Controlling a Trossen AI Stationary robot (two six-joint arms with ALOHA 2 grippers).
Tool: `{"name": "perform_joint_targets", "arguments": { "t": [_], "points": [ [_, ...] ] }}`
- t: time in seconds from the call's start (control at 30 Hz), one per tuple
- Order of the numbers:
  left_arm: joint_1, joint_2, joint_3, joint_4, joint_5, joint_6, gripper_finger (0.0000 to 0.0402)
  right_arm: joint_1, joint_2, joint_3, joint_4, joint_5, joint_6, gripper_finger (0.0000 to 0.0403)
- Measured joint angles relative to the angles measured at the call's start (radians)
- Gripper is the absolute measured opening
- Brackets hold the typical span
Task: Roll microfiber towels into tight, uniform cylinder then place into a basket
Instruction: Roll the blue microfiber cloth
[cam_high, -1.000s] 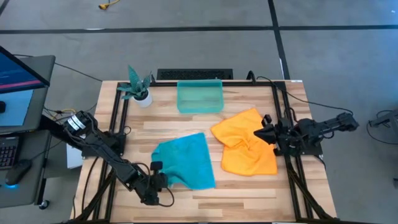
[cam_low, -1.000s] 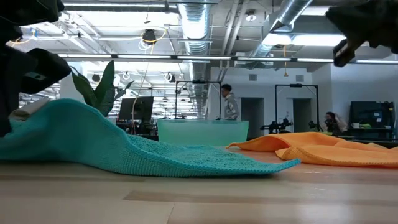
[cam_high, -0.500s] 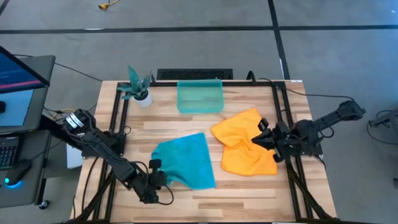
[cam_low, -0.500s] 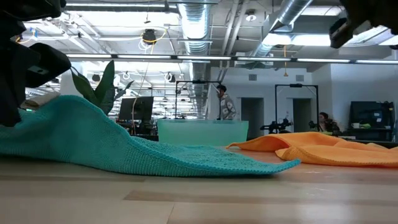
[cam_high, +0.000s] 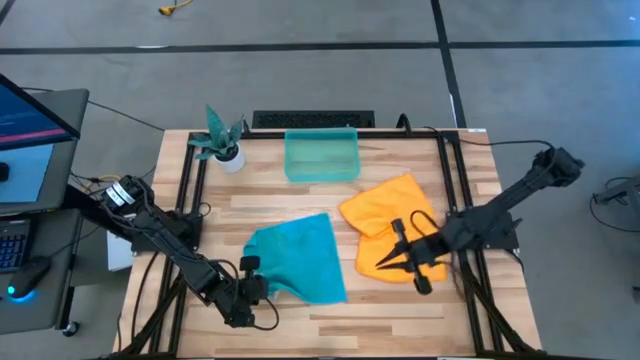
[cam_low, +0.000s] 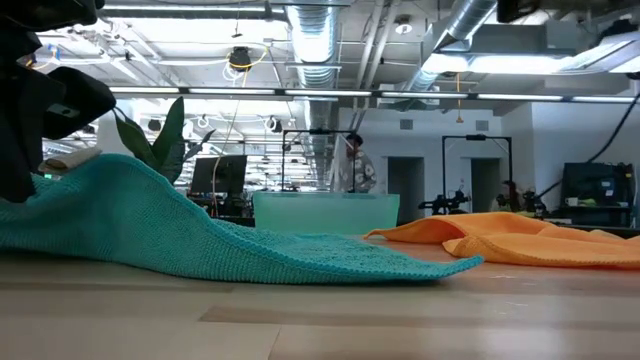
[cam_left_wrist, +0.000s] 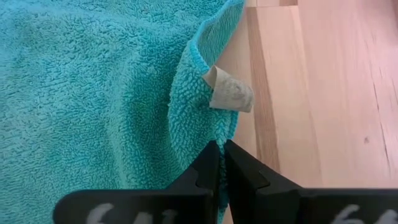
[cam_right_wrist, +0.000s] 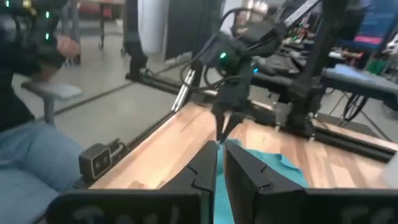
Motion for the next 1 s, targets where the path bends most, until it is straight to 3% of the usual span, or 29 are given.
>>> {"name": "perform_joint_targets", "arguments": {
  "t": [0.23, 0.57, 1.0],
  "points": [
    [0.0, 0.0, 0.0, 0.0, 0.01, 0.0, 0.0004, -0.005, 0.173, 0.152, -0.033, 0.0, -0.088, 0.0052],
    [0.0, 0.001, 0.0, 0.001, 0.001, 0.004, 0.0004, 0.075, 0.316, 0.392, -0.355, 0.125, -0.055, 0.0052],
    [0.0, 0.001, 0.0, 0.001, -0.003, 0.003, 0.0004, 0.005, 0.506, 0.517, -0.347, 0.132, 0.069, 0.0064]
  ]
}}
